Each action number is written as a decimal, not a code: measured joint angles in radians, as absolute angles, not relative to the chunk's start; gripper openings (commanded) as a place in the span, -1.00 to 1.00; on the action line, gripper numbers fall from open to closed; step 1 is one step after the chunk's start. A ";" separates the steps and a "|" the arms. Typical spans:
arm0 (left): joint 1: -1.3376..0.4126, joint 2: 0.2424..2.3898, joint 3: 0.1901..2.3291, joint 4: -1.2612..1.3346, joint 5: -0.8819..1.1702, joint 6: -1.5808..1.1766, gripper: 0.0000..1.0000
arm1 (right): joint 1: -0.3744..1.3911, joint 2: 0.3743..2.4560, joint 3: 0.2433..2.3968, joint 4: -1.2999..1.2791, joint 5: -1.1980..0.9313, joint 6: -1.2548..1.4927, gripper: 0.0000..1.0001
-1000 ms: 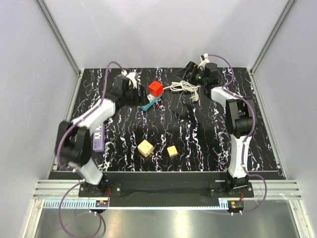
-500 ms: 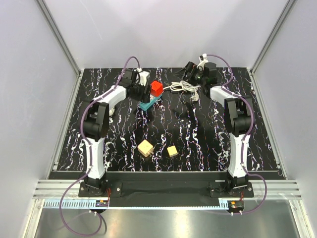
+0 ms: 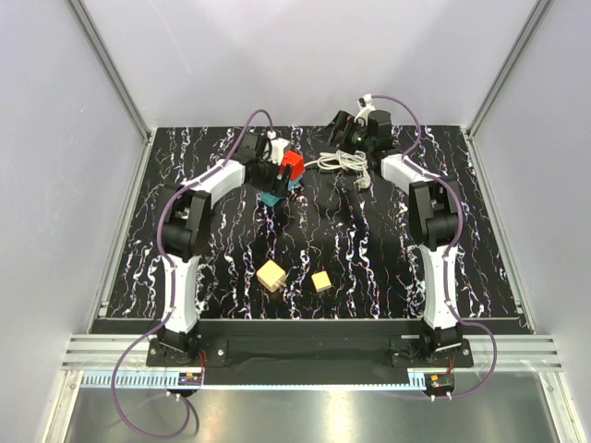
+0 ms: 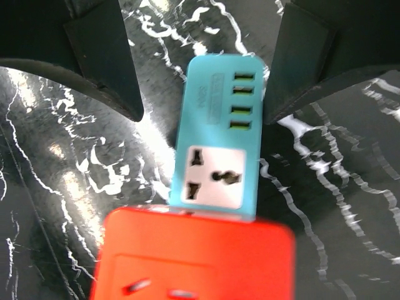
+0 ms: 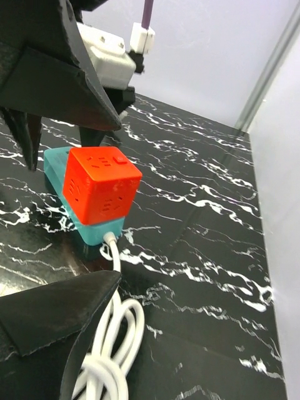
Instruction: Pull the plug off the socket
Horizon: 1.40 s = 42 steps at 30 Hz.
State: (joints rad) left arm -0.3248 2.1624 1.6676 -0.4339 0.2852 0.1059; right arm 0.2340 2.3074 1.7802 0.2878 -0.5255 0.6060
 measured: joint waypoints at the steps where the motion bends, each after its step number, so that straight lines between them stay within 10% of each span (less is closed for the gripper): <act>1: -0.330 2.170 1.671 -0.434 0.283 0.105 0.65 | 0.238 2.307 1.780 0.285 -0.525 0.603 1.00; 10: -0.335 2.223 1.707 -0.451 0.276 0.085 0.58 | 0.255 2.341 1.847 0.231 -0.543 0.570 0.99; 21: -0.334 2.223 1.707 -0.464 0.276 0.082 -0.05 | 0.292 2.372 1.954 0.044 -0.535 0.365 0.99; 31: -0.334 2.173 1.600 -0.369 0.272 0.084 0.31 | 0.357 2.372 1.953 -0.056 -0.541 0.179 0.99; 42: -0.344 2.133 1.536 -0.336 0.248 0.078 -0.09 | 0.354 2.372 1.953 -0.058 -0.591 0.125 0.97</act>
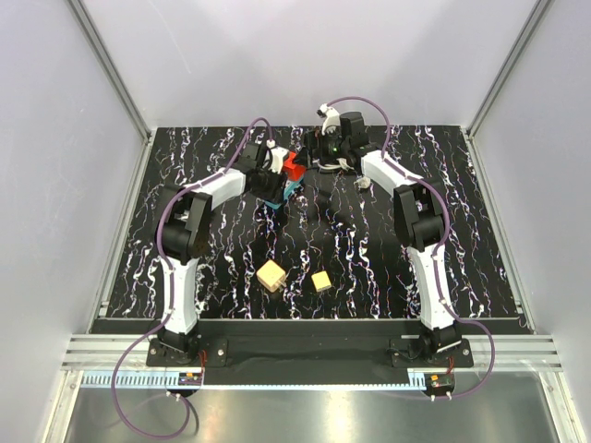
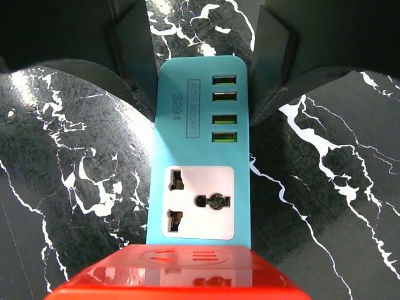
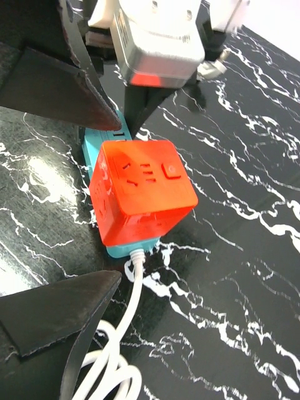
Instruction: Pull the plug off the socket
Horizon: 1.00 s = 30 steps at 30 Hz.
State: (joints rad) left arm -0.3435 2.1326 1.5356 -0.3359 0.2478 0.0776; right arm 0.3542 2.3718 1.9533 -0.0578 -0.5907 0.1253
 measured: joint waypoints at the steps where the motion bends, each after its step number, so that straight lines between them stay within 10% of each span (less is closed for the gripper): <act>1: -0.344 2.133 1.535 -0.336 0.247 0.078 -0.14 | 0.354 2.372 1.953 -0.058 -0.598 0.121 0.93; 13: -0.344 2.097 1.463 -0.265 0.249 0.081 -1.00 | 0.354 2.372 1.953 -0.058 -0.696 0.088 0.99; 30: -0.289 2.067 1.423 -0.238 0.400 0.108 -1.00 | 0.391 2.382 1.979 -0.134 -0.702 0.009 0.99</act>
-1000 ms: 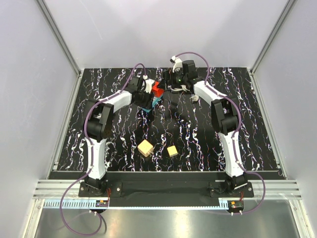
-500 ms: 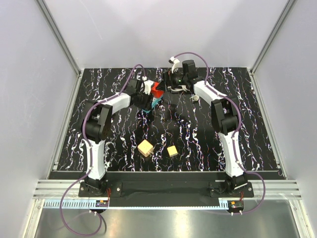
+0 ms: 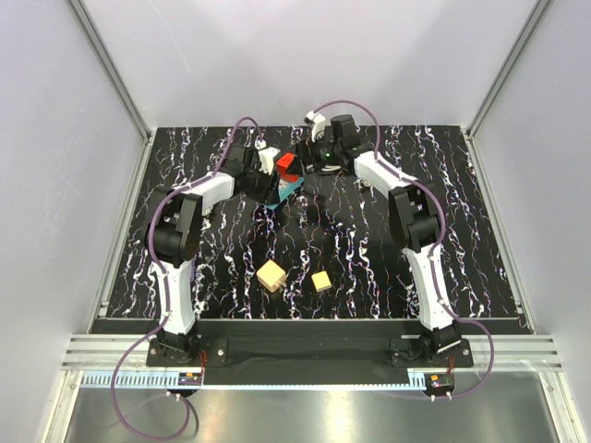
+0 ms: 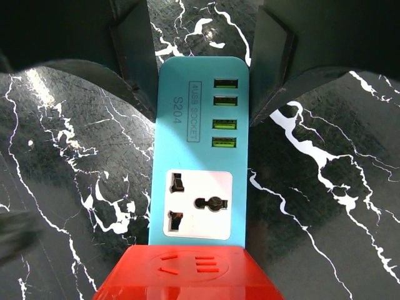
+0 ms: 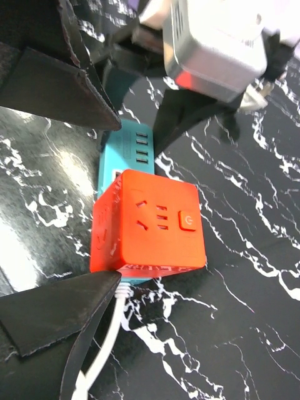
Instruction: Pull the plug off the socket
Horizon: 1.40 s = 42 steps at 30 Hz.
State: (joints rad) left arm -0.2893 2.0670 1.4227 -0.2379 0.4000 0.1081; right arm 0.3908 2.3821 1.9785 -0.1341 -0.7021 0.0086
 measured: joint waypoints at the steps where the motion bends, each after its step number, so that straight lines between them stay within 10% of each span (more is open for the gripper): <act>1: -0.289 2.067 1.423 -0.238 0.403 0.108 -1.00 | 0.396 2.387 1.984 -0.138 -0.691 -0.001 0.99; 23: -0.265 2.067 1.436 -0.253 0.463 0.089 -1.00 | 0.466 2.420 2.008 -0.177 -0.428 -0.081 0.89; 30: -0.270 2.067 1.446 -0.252 0.442 0.080 0.26 | 0.466 2.420 2.009 -0.177 -0.427 -0.081 0.97; 36: -0.288 2.053 1.418 -0.216 0.414 0.080 0.53 | 0.466 2.420 2.009 -0.167 -0.427 -0.080 0.99; 42: -0.294 1.999 1.385 -0.191 0.402 0.067 0.27 | 0.466 2.420 2.009 -0.154 -0.426 -0.078 0.99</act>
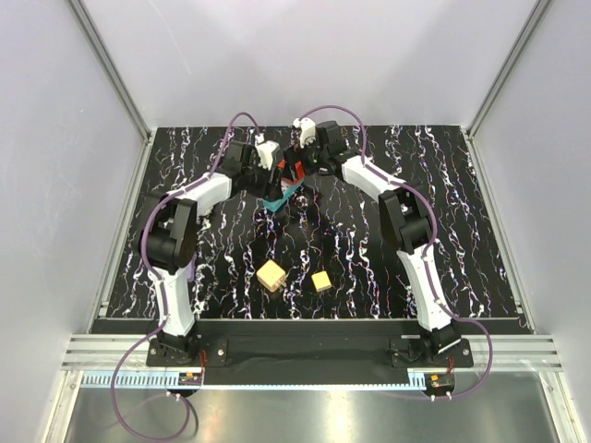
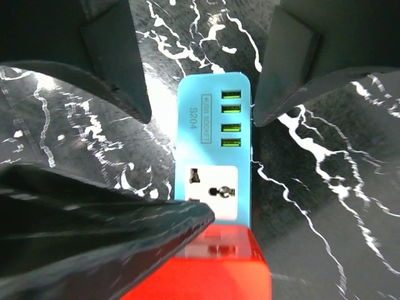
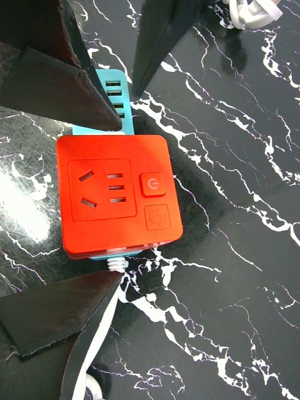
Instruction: Pull the plug off the socket
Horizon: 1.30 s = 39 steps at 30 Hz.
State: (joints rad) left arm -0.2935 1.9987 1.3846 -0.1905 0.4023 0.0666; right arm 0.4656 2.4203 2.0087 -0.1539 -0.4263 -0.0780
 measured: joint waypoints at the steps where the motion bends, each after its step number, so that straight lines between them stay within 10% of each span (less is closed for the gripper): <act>1: -0.294 1.985 1.384 -0.187 0.400 0.060 0.05 | 0.466 2.420 2.009 -0.154 -0.426 -0.078 1.00; 12: -0.220 1.938 1.338 -0.025 0.472 -0.213 -1.00 | 0.463 2.420 2.009 -0.144 -0.426 -0.057 0.99; 24: -0.205 2.006 1.095 0.458 0.516 -0.711 -1.00 | 0.462 2.420 2.009 -0.139 -0.411 -0.045 0.99; 39: -0.229 2.077 1.130 0.463 0.439 -0.809 -1.00 | 0.462 2.420 2.009 -0.139 -0.412 -0.043 1.00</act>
State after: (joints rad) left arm -0.2287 2.0766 1.1301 0.4633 0.4393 -0.8089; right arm 0.4618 2.4203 2.0087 -0.1390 -0.4118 -0.0429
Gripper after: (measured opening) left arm 0.008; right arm 0.994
